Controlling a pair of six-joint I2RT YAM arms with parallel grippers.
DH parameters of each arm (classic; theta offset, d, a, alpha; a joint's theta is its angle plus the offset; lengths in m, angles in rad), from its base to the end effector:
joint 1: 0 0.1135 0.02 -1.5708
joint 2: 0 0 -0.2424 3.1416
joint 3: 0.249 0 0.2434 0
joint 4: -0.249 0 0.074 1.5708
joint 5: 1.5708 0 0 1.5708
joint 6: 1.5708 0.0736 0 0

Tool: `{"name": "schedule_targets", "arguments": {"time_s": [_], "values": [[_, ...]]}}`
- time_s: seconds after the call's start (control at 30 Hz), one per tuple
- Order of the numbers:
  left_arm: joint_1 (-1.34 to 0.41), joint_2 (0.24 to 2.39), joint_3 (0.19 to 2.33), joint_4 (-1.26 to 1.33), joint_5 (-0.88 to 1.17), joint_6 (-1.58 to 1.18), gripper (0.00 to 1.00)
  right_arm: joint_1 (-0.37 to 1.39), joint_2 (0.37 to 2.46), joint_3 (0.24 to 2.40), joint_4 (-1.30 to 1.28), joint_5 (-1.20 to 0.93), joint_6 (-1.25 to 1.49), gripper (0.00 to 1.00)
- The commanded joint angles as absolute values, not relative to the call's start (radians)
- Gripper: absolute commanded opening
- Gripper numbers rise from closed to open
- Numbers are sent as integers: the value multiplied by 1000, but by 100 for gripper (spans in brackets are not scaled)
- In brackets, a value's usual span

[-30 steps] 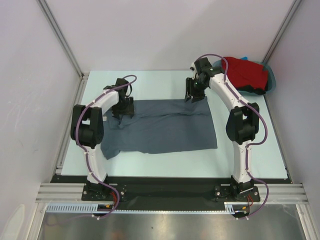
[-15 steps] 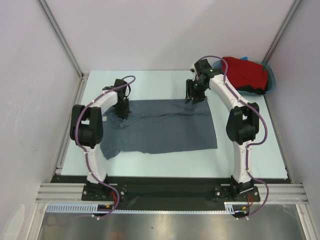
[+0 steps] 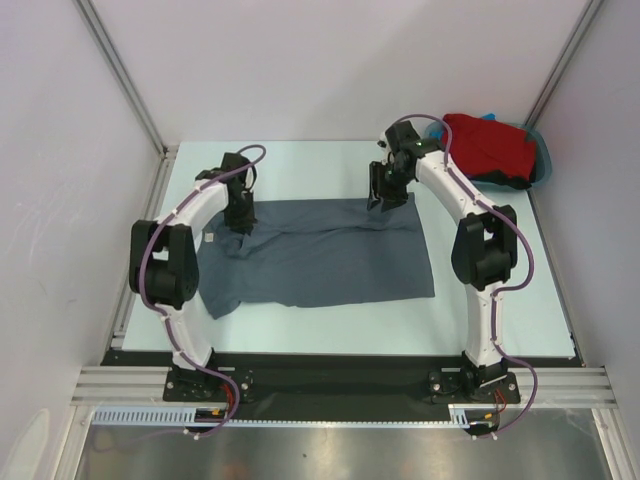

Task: Fold and stack the t-shirts
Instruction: Fold the tshirt

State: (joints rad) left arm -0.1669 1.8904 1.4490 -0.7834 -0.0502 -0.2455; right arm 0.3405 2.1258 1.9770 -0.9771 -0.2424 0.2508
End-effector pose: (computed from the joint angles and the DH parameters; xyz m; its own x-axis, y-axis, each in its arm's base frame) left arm 0.3804 -0.0603 0.1583 -0.9361 -0.0884 -0.3404 -0.0808 0.9961 -0.0366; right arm 0.4206 0.1678 0.2126 -0.9288 -0.0735 -0.3631 -0.1972 0.9278 0.3167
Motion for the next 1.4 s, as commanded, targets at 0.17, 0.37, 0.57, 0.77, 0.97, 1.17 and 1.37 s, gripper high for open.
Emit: {"name": "schedule_targets", "arguments": {"time_s": [0.17,0.37,0.57,0.77,0.97,1.17,1.37], "values": [[-164,1793,1450,-830,-38,-210,6,357,2071,1977,-953,-236,265,48],[-164,1772,1431,-844,-29,-198,4,362,2075,1977,-954,-235,268,48],[-164,1759,1430,-857,-9,-183,15,365,2079,1977,-959,-235,272,48],[-164,1741,1422,-864,40,-175,6,367,2077,1979,-963,-232,275,48],[-163,1723,1384,-851,64,-201,11,368,2080,1982,-962,-230,275,48],[-160,1759,1382,-854,-26,-271,42,370,2108,2029,-968,-258,276,48],[-152,1810,1414,-890,-165,-249,63,390,2151,2092,-1011,-281,259,48]]}}
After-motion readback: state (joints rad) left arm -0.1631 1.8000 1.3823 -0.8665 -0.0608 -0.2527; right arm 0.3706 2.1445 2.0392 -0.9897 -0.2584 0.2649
